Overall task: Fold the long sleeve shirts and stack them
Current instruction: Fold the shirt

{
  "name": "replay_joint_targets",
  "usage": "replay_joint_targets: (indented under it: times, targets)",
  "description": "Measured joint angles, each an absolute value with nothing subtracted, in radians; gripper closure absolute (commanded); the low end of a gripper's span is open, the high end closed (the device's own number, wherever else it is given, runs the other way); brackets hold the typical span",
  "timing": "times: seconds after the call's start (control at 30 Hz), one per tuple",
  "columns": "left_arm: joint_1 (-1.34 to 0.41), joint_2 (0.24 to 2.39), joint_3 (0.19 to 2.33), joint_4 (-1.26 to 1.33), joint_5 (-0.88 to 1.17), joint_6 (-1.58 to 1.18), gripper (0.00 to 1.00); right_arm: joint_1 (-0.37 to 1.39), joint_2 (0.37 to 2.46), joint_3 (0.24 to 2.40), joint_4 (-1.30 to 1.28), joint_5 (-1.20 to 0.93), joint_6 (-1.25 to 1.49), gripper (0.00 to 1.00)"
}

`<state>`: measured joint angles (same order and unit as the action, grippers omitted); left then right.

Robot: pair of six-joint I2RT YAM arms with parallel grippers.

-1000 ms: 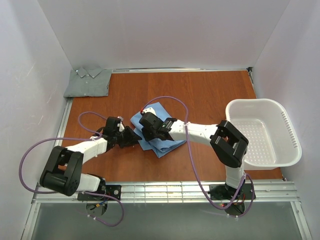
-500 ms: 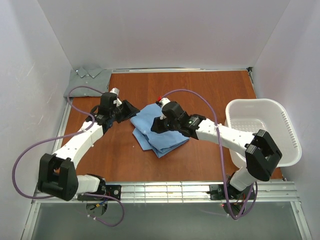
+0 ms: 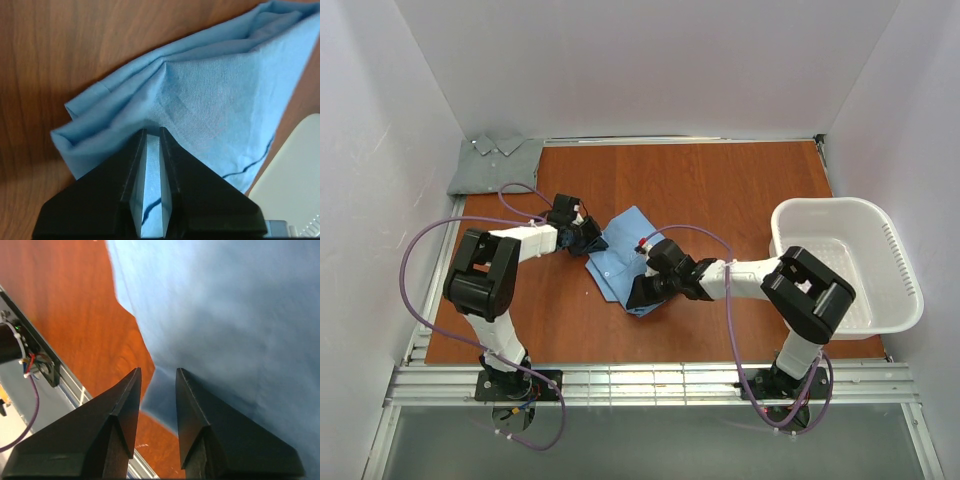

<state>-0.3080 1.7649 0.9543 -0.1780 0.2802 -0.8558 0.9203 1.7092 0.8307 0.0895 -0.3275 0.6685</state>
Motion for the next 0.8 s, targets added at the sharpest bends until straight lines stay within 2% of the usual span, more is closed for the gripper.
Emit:
replay_joint_targets:
  times: [0.1, 0.2, 0.23, 0.33, 0.37, 0.47, 0.57, 0.7, 0.8]
  targets:
    - [-0.302, 1.798, 0.955, -0.148, 0.290, -0.862, 0.89, 0.916, 1.710, 0.805, 0.107, -0.346, 0.676, 0.73]
    - [-0.297, 1.798, 0.958, -0.141, 0.290, -0.860, 0.82, 0.915, 1.698, 0.805, 0.109, -0.355, 0.670, 0.73]
    - [-0.296, 1.798, 0.962, -0.142, 0.290, -0.857, 0.76, 0.914, 1.687, 0.805, 0.106, -0.357, 0.666, 0.72]
    - [-0.295, 1.789, 0.980, -0.150, 0.289, -0.848, 0.67, 0.898, 1.625, 0.805, 0.097, -0.366, 0.651, 0.72]
    - [-0.295, 1.781, 0.984, -0.153, 0.290, -0.849, 0.60, 0.884, 1.595, 0.805, 0.094, -0.374, 0.646, 0.71]
    - [-0.302, 1.728, 1.003, -0.165, 0.295, -0.844, 0.51, 0.809, 1.502, 0.805, 0.096, -0.392, 0.625, 0.70]
    - [-0.327, 1.680, 1.054, -0.166, 0.296, -0.842, 0.50, 0.715, 1.452, 0.805, 0.110, -0.436, 0.601, 0.70]
    - [-0.396, 1.703, 1.155, -0.125, 0.301, -0.840, 0.63, 0.647, 1.481, 0.809, 0.113, -0.508, 0.570, 0.70]
    - [-0.434, 1.793, 1.198, -0.068, 0.312, -0.844, 0.69, 0.648, 1.541, 0.809, 0.113, -0.548, 0.552, 0.70]
